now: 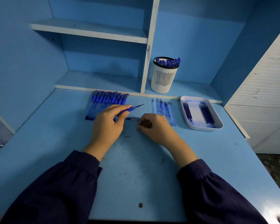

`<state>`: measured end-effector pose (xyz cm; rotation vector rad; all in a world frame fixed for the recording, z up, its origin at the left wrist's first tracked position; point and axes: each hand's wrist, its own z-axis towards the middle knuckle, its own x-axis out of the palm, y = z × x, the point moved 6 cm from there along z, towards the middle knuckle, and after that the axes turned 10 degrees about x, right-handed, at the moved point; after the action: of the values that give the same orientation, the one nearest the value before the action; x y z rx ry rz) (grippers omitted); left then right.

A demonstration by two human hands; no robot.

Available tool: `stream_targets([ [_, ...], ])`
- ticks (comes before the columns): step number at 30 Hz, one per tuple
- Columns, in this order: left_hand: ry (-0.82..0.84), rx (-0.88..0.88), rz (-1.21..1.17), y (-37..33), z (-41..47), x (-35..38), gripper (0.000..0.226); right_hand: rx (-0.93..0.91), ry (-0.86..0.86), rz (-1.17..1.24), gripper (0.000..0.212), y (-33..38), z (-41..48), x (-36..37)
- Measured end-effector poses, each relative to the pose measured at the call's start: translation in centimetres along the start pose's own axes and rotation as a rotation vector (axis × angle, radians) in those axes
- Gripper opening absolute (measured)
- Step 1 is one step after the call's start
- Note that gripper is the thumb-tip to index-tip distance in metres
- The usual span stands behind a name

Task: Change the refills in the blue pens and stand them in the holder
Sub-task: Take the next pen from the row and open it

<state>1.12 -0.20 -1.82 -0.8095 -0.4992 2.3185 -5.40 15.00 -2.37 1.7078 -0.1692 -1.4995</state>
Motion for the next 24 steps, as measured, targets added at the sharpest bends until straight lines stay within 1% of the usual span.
stream_targets([
  [4,0.006,0.001,-0.005,0.0,0.0,0.1,0.022,0.007,0.011,-0.058,0.009,0.1,0.1,0.1],
  [8,0.016,0.013,0.011,-0.1,0.0,0.1,0.022,0.085,0.032,0.026,0.015,-0.6,-0.1,-0.3],
  [10,0.024,0.01,0.005,-0.1,0.0,0.2,0.022,0.117,-0.019,0.115,0.018,-0.8,-0.2,-1.1],
  [12,0.032,0.009,0.005,-0.1,-0.1,0.3,0.022,0.128,-0.104,0.287,0.023,-0.8,-0.2,-2.0],
  [14,0.038,0.02,0.018,-0.2,-0.1,0.4,0.022,0.098,-0.159,0.47,0.028,-0.5,-0.3,-2.7],
  [16,0.041,0.031,0.025,-0.3,-0.1,0.4,0.023,0.05,-0.174,0.568,0.027,-0.1,-0.3,-2.8],
  [20,0.055,0.04,0.016,-0.4,0.0,0.6,0.023,0.014,-0.203,0.531,0.009,0.3,-0.3,-2.6],
  [22,0.066,0.038,0.012,-0.4,-0.1,0.7,0.023,0.024,-0.213,0.505,0.01,0.1,-0.2,-2.8],
  [24,0.069,0.034,0.007,-0.5,-0.2,0.7,0.023,0.035,-0.238,0.531,0.015,-0.2,-0.2,-3.3],
])
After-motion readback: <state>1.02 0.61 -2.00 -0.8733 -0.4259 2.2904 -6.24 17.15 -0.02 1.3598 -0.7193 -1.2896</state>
